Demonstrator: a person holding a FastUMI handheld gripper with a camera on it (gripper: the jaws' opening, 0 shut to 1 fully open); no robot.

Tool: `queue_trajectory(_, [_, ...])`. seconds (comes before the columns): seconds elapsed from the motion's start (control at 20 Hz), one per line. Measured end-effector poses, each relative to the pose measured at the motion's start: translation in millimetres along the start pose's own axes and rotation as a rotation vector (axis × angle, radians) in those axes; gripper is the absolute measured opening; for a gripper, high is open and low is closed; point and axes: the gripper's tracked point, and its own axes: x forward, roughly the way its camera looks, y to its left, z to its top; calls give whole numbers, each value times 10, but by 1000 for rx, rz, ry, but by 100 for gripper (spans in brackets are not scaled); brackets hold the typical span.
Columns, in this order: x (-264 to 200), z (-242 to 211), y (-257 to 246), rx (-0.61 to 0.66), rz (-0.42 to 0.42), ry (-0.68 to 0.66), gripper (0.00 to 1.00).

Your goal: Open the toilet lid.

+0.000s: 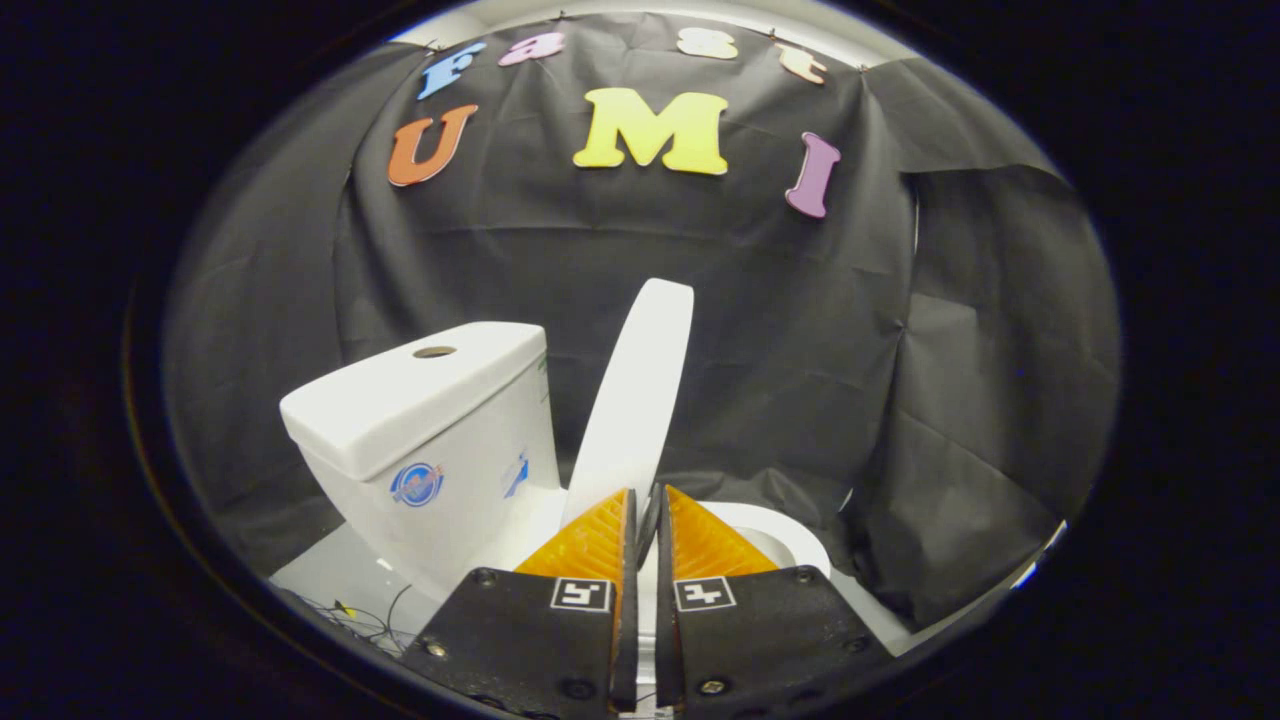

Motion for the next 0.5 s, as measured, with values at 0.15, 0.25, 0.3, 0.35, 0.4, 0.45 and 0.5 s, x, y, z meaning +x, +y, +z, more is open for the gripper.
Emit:
queue_trajectory(0.15, [3,27,122,-28,5,-16,10])
queue_trajectory(0.25, [2,35,215,-53,10,-25,10])
queue_trajectory(0.3, [1,38,257,-65,13,-29,10])
queue_trajectory(0.35, [9,49,297,-76,14,-33,10])
queue_trajectory(0.4, [14,55,345,-90,14,-38,10])
queue_trajectory(0.45, [18,51,389,-104,15,-44,10])
queue_trajectory(0.5, [19,68,436,-119,16,-52,10])
